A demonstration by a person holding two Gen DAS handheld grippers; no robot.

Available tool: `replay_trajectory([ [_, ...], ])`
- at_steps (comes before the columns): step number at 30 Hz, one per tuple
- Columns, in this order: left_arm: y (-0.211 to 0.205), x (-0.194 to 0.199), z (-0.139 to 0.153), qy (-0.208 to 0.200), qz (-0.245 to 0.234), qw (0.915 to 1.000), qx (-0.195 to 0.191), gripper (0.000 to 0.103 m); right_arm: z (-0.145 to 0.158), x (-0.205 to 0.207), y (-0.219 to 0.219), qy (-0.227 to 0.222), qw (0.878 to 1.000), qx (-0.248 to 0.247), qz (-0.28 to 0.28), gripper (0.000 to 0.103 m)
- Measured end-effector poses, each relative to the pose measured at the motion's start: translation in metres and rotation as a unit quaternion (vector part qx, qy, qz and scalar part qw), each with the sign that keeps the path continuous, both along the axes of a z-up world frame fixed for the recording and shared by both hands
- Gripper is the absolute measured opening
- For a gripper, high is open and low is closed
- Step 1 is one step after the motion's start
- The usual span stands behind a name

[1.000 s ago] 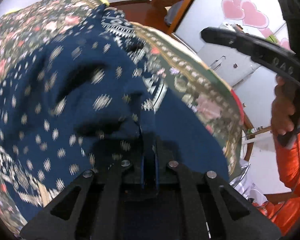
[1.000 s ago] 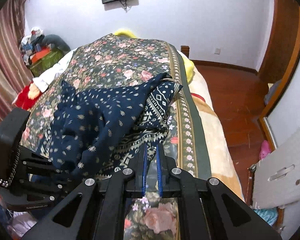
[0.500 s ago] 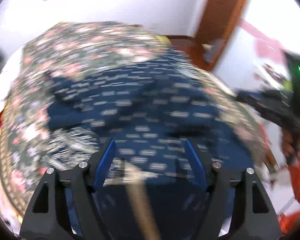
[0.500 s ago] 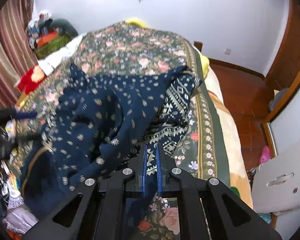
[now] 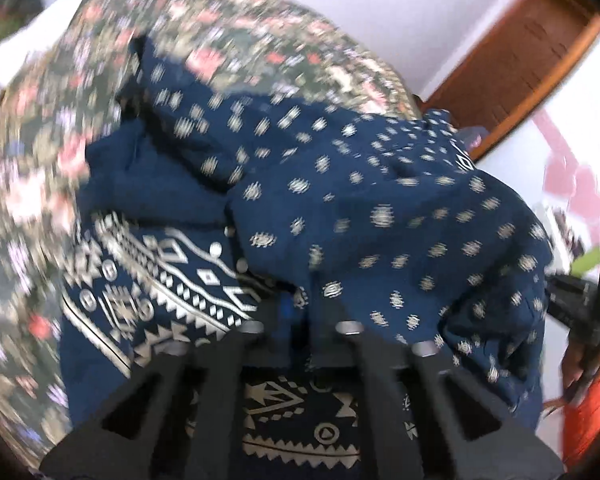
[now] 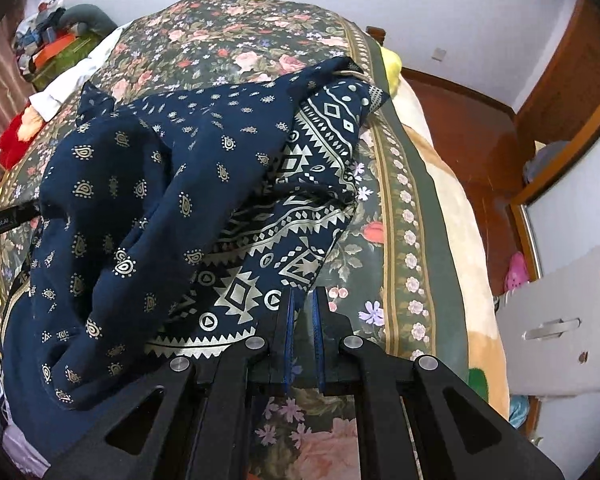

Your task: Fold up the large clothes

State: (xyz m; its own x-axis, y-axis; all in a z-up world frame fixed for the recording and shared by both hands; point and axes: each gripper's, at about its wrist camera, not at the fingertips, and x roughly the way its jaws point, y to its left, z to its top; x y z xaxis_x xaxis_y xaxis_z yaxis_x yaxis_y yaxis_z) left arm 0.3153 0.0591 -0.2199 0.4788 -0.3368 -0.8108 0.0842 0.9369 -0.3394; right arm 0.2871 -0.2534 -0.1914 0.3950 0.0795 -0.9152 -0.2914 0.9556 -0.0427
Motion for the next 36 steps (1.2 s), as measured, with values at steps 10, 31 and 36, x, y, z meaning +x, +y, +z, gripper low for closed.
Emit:
replay_trajectory([
  [10,0.028,-0.022,-0.012,-0.012,-0.010,0.9985,0.052,0.005,-0.042,0.006,0.029,0.046,0.996,-0.061,0.041,0.005],
  [31,0.043,-0.027,-0.022,0.011,0.000,0.9997,0.023,0.023,-0.033,0.008,-0.029,0.010,0.996,-0.056,-0.074,0.092],
  [36,0.060,-0.050,0.004,0.006,0.019,0.9983,0.055,0.023,0.014,-0.022,-0.039,-0.019,0.997,0.029,-0.071,0.092],
])
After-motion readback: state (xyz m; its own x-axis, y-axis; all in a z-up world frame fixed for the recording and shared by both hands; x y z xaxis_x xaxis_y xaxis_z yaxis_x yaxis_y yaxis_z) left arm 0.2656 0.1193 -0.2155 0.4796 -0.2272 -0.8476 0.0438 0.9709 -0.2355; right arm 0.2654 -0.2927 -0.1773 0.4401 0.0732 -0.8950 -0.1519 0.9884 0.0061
